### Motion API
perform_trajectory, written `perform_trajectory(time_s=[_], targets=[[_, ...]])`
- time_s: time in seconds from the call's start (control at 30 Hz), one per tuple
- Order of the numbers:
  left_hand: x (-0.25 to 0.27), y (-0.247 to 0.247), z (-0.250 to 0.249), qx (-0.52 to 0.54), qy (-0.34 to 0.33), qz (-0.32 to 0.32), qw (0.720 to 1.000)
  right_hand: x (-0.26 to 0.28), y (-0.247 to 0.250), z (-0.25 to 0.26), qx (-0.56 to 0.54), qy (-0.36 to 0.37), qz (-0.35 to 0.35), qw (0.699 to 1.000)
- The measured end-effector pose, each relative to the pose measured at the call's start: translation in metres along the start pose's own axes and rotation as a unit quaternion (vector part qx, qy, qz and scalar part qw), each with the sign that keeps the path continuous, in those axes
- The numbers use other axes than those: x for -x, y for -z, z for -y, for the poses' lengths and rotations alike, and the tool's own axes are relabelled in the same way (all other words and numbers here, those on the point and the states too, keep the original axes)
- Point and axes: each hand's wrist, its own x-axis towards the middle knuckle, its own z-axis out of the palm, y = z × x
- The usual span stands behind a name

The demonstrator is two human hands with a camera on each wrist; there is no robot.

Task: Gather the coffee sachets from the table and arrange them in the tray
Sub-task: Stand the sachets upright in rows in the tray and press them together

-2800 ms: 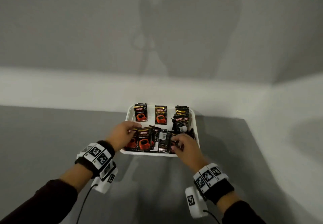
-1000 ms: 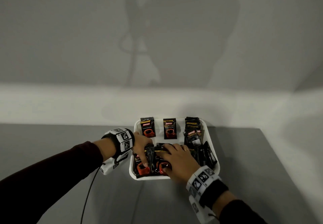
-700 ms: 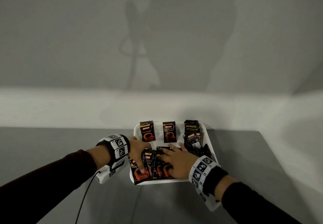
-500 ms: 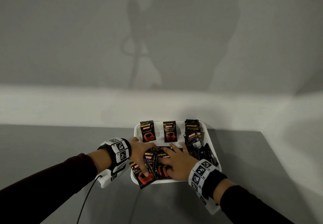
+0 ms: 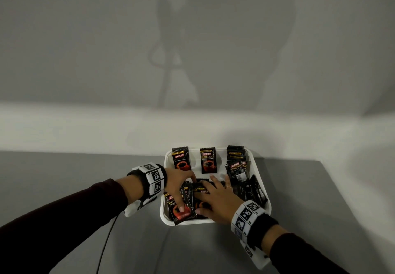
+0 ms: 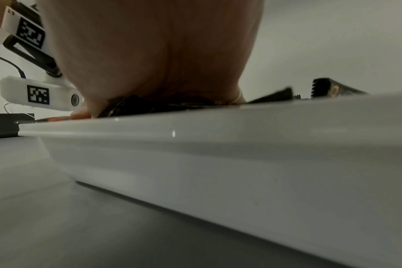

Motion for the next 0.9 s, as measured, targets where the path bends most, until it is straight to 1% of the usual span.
perform_trajectory(time_s=[0.2, 0.3, 0.4, 0.5, 0.6, 0.73, 0.9], targets=[[-0.002, -0.007, 0.005, 0.036, 0.020, 0.003, 0.999, 0.000, 0.001, 0.000, 0.014, 0.008, -0.005, 1.000], [0.000, -0.005, 0.004, 0.040, 0.018, -0.002, 0.999, 0.002, 0.001, -0.002, 0.016, 0.008, -0.010, 1.000], [0.002, -0.002, 0.002, 0.022, 0.010, -0.012, 1.000, 0.004, 0.000, -0.004, 0.015, 0.005, -0.004, 1.000], [0.003, 0.003, -0.002, -0.017, 0.000, -0.033, 0.999, 0.006, 0.000, -0.005, 0.006, 0.002, -0.004, 1.000], [0.002, 0.007, -0.006, -0.085, -0.005, -0.076, 0.993, 0.006, -0.001, -0.004, 0.003, 0.000, -0.008, 1.000], [-0.006, 0.011, -0.008, -0.179, 0.002, -0.128, 0.975, 0.006, -0.001, -0.004, 0.004, 0.000, -0.017, 1.000], [-0.019, 0.010, 0.001, -0.249, 0.031, -0.169, 0.953, 0.006, -0.003, -0.005, 0.006, 0.001, -0.021, 1.000]])
